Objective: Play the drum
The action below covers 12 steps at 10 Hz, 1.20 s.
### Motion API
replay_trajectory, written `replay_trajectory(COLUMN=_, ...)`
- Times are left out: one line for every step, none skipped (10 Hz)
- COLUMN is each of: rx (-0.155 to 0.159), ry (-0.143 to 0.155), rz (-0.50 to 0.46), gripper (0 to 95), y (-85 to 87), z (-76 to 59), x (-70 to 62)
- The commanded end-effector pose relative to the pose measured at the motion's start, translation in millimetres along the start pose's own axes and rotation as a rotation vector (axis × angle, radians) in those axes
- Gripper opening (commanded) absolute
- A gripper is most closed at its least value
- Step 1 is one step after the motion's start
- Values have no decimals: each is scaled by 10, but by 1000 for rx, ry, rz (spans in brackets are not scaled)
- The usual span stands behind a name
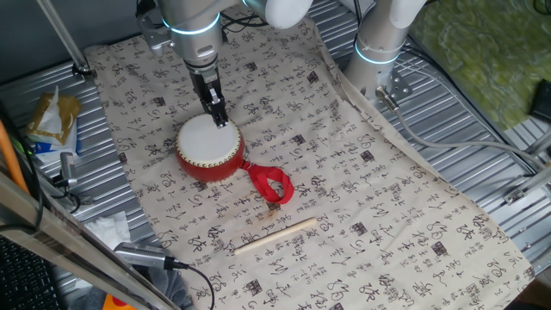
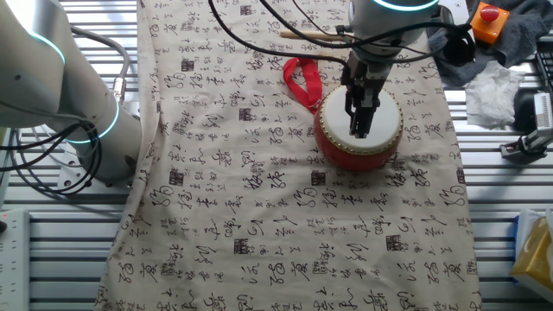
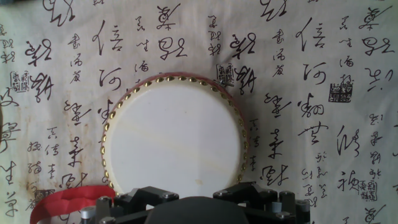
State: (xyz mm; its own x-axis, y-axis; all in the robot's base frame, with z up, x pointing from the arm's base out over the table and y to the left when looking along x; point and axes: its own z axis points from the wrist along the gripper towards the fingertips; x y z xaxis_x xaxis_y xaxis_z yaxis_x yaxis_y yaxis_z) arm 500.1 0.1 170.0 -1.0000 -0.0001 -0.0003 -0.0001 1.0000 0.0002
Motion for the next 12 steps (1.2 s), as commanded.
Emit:
replay_trajectory(rx=-120, ry=-44, rz=-15, gripper=0, y=0, z=0, x=1)
replay_trajectory(rx=-116, ry=-41, rz=-14, gripper=0, y=0, z=0, x=1)
replay_trajectory(rx=-108, ry=-41, rz=-15, gripper=0, y=0, z=0, x=1)
replay_trajectory(rx=-107, ry=-40, rz=-15, gripper=0, y=0, z=0, x=1)
replay_trajectory(rx=-107, ry=-40, rz=-18, gripper=0, y=0, z=0, x=2)
replay_trajectory(rx=-107, ry=-40, rz=-27, gripper=0, y=0, z=0, x=2)
replay_trajectory(rx=-106, ry=-40, rz=-39, gripper=0, y=0, z=0, x=2)
replay_trajectory(rx=-105, ry=-40, rz=-55, gripper=0, y=0, z=0, x=2)
replay_trajectory(rx=-103, ry=-41, rz=-80, gripper=0, y=0, z=1, x=2)
replay_trajectory(rx=-104, ry=-41, rz=-80, gripper=0, y=0, z=1, x=2)
replay_trajectory(rx=-103, ry=-41, rz=-87, gripper=0, y=0, z=1, x=3)
replay_trajectory(rx=-104, ry=-42, rz=-86, gripper=0, y=0, z=1, x=3)
